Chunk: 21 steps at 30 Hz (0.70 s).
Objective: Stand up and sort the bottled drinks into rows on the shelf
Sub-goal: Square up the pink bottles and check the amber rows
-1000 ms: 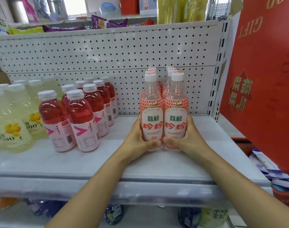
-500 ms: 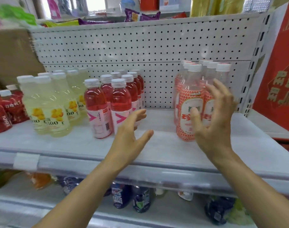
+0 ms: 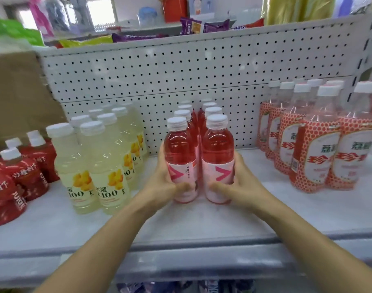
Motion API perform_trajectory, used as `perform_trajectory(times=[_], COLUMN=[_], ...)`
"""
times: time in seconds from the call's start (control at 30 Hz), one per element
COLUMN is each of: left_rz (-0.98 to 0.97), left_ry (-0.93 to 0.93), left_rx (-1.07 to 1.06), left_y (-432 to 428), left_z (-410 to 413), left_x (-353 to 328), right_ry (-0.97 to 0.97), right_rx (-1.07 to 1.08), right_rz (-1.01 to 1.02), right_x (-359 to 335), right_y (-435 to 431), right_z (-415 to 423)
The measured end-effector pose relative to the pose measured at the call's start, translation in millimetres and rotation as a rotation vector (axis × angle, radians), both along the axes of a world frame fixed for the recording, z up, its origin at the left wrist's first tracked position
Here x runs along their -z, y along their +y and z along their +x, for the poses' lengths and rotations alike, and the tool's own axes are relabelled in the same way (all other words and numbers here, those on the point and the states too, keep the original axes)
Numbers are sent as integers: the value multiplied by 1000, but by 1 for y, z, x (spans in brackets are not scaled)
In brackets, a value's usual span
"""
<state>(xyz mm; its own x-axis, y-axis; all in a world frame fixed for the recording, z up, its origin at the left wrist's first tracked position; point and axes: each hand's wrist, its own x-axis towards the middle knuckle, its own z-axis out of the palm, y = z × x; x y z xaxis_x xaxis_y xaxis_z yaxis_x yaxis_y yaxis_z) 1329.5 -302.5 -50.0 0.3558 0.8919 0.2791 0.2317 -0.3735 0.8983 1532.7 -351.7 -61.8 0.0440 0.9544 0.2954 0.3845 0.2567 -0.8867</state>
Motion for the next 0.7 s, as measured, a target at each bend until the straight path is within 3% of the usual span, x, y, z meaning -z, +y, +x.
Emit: perform_trajectory(times=[0.3,0.53,0.7], left_rz=[3,209,192], left_ry=[-105,-8,26], left_rx=[145,-62,-50], left_y=[24,16,16], left_z=[9,7,3], left_x=[16,27,26], right_ry=[88,60,28], right_rx=[48,87,94], right_rz=[0,31,68], right_x=[5,9,10], right_y=[18,14,15], right_z=[-3,-4,-7])
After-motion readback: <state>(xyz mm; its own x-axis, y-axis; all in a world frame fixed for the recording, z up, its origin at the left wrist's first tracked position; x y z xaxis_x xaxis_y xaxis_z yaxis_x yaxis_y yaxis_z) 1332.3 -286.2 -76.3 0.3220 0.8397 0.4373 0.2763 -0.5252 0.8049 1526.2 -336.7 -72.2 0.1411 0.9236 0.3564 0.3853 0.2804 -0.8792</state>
